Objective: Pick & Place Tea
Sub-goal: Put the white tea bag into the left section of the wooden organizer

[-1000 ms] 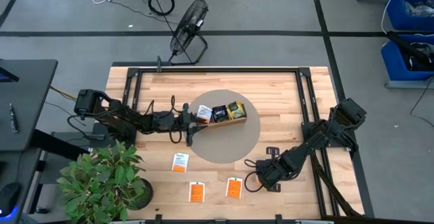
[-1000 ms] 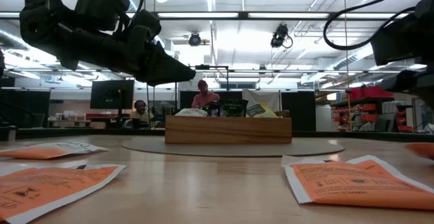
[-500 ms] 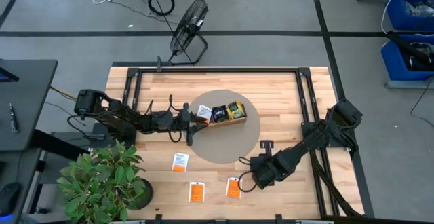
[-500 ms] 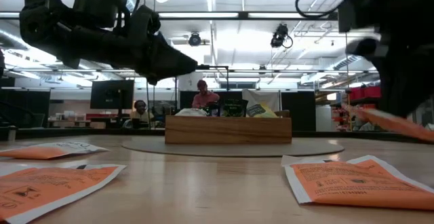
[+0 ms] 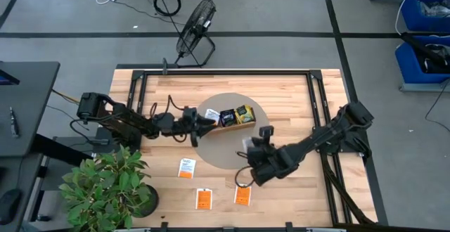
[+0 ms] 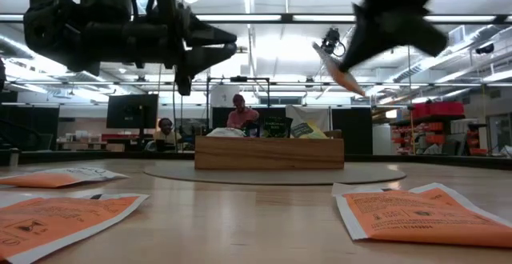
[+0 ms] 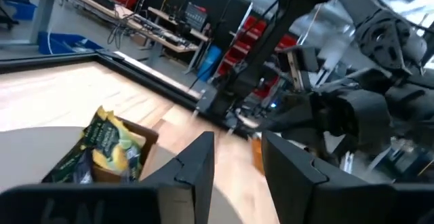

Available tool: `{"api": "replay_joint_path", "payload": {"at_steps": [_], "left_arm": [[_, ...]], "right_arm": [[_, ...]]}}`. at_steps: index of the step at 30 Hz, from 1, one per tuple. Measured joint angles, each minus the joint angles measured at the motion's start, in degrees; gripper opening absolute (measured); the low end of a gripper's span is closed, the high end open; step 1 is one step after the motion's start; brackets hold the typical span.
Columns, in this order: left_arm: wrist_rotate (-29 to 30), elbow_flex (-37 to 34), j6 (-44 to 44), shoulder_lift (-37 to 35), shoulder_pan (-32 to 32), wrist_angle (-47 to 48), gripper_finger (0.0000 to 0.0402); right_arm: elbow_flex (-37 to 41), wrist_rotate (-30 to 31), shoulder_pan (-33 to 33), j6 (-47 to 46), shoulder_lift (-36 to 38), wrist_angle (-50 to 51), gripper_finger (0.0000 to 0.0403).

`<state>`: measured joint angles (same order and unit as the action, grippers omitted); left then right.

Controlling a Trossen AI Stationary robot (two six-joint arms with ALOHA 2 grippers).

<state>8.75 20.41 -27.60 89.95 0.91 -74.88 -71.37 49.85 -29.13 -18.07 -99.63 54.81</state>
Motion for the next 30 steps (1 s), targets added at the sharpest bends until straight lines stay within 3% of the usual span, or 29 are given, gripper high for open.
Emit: {"api": "replay_joint_path", "payload": {"at_steps": [4, 10, 16, 22, 30], "left_arm": [[-0.02, 1.78, -2.17, 0.00, 0.08, -0.10, 0.0126], [-0.06, 5.63, -1.53, 0.00, 0.94, 2.07, 0.0126], [1.65, 10.50, -1.72, 0.02, 0.96, 13.73, 0.0126], [3.26, 13.30, -1.28, 0.04, 0.96, 19.35, 0.0126], [3.28, 13.37, -0.23, 0.04, 0.93, 19.47, 0.0127]], "right_arm": [[-1.76, 7.03, 3.12, 6.42, 0.00, -3.30, 0.0000], [-2.10, 6.75, 8.04, 19.97, 0.09, -12.00, 0.0000], [-2.10, 6.73, 10.79, 27.75, 0.09, -18.28, 0.0000], [-2.10, 6.72, 12.21, 30.14, 0.11, -20.39, 0.0000], [-2.10, 6.64, 13.39, 31.99, 0.11, -23.13, 0.0000]]}}
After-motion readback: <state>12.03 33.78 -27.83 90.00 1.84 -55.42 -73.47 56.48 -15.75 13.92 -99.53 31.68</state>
